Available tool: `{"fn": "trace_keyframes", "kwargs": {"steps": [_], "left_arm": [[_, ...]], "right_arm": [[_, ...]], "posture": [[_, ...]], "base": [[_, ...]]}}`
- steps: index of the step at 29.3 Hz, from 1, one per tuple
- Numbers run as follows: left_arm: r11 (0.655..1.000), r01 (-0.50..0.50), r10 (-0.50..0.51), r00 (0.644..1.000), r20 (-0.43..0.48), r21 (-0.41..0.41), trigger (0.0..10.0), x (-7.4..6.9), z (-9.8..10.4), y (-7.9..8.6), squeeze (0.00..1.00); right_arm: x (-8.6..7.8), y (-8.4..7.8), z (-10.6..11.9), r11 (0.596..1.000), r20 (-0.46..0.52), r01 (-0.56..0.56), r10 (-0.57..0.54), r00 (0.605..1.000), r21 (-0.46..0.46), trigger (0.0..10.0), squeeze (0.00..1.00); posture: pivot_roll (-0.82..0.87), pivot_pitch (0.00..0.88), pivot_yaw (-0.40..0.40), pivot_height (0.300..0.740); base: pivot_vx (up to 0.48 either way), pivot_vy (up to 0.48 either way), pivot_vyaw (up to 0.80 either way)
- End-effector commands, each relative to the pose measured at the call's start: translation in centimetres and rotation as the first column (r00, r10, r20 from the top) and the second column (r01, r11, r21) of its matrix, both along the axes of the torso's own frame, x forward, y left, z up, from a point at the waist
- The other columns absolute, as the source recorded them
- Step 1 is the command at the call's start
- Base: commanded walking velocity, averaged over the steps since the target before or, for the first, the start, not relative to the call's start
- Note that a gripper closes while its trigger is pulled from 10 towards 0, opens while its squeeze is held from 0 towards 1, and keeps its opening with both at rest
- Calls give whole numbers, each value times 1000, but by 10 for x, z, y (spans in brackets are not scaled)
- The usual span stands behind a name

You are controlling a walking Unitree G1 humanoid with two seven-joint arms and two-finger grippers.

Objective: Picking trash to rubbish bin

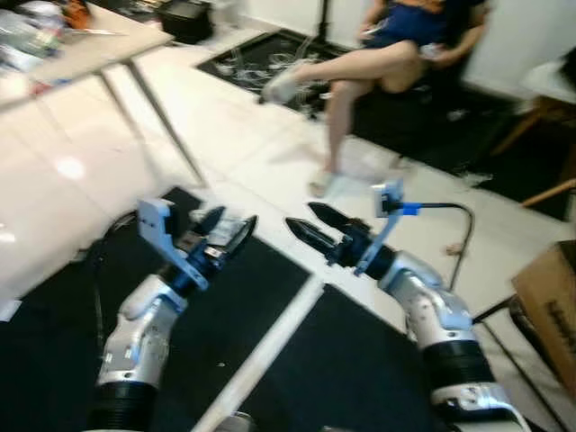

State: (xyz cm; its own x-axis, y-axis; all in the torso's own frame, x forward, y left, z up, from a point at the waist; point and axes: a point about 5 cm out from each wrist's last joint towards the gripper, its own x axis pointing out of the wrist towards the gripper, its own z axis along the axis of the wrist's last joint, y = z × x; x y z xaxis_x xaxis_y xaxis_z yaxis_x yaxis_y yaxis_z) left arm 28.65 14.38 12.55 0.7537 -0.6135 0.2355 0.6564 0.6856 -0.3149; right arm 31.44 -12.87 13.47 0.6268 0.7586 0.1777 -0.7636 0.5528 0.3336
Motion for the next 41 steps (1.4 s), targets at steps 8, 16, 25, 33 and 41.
{"fn": "trace_keyframes", "kwargs": {"steps": [8,16,25,33,41], "left_arm": [[1000,-7,7,1000,-12,0,10000,-2,-3,3,0],[1000,-8,8,1000,-13,-2,10000,-2,-3,3,0],[1000,-17,17,1000,-9,2,10000,-2,-4,4,0],[1000,-27,27,1000,-4,3,10000,-2,-5,5,0],[999,-34,34,999,1,12,10000,-2,-5,6,0]], "right_arm": [[-1,5,-2,1000,-6,-18,18,1000,-4,10000,0],[-1,5,-3,1000,-9,-19,19,1000,-1,10000,0],[-1,5,-3,1000,-10,-18,18,1000,8,10000,0],[-1,5,-2,1000,-11,-17,17,1000,14,10000,0],[-1,5,-2,1000,-11,-17,17,1000,16,10000,0]], "posture": [[53,0,-29,740],[53,0,-29,740],[53,0,-27,740],[53,0,-27,740],[53,0,-27,740]], "base": [[0,0,777],[0,0,777],[0,0,774],[0,0,770],[0,0,769]]}}
